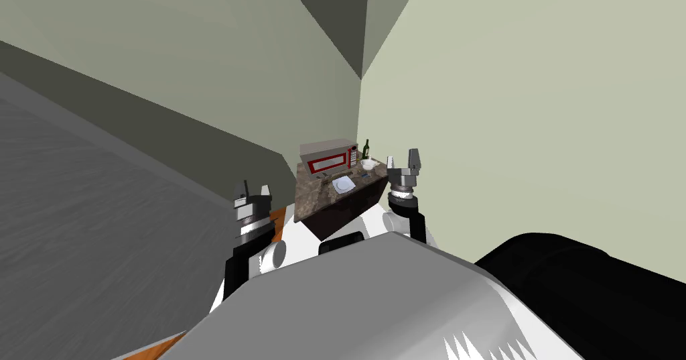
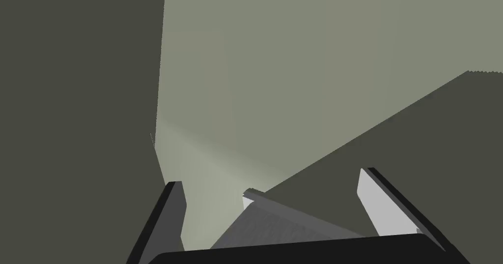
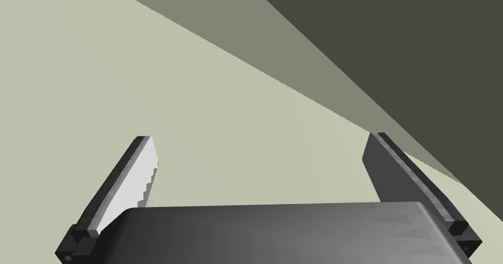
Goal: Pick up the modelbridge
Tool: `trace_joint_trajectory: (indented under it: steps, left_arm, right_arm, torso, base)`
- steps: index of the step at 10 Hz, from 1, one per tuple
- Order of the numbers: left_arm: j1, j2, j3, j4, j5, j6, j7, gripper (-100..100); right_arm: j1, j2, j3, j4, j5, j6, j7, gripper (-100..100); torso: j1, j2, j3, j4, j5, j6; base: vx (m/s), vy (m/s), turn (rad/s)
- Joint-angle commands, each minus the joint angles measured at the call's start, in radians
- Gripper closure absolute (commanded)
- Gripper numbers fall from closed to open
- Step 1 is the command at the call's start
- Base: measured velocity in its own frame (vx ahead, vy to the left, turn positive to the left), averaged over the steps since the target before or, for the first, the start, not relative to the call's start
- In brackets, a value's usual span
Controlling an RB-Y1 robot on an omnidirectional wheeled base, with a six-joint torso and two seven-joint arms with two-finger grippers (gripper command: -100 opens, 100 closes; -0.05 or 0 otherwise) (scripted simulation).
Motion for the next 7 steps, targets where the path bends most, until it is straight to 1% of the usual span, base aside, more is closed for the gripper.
trace_joint_trajectory:
  steps: [1,3,5,7]
  left_arm:
    - [-0.005,0.042,0.005,0.003,0.004,0.015,0.003,-100]
    - [-0.016,0.102,0.017,0.008,0.012,0.052,0.010,-100]
    - [-0.033,0.165,0.034,0.018,0.027,0.108,0.022,-100]
    - [-0.053,0.227,0.058,0.031,0.046,0.168,0.040,-100]
  right_arm:
    - [0.000,0.000,0.000,0.000,0.000,0.000,0.000,0]
    - [0.000,0.000,0.000,0.000,0.000,0.000,0.000,0]
    - [0.000,0.000,0.000,0.000,0.000,0.000,0.000,0]
    - [0.000,0.000,0.000,0.000,0.000,0.000,0.000,0]
  torso:
    - [0.000,0.000,0.000,0.000,0.000,0.000]
    - [0.000,0.001,0.001,0.000,0.000,0.000]
    - [0.000,0.002,0.001,0.000,0.000,0.000]
    - [0.000,0.003,0.002,0.001,0.000,0.000]
  base:
    - [-0.009,-0.002,-0.040]
    - [-0.025,-0.005,-0.075]
    - [-0.039,-0.007,-0.110]
    - [-0.045,-0.015,-0.161]
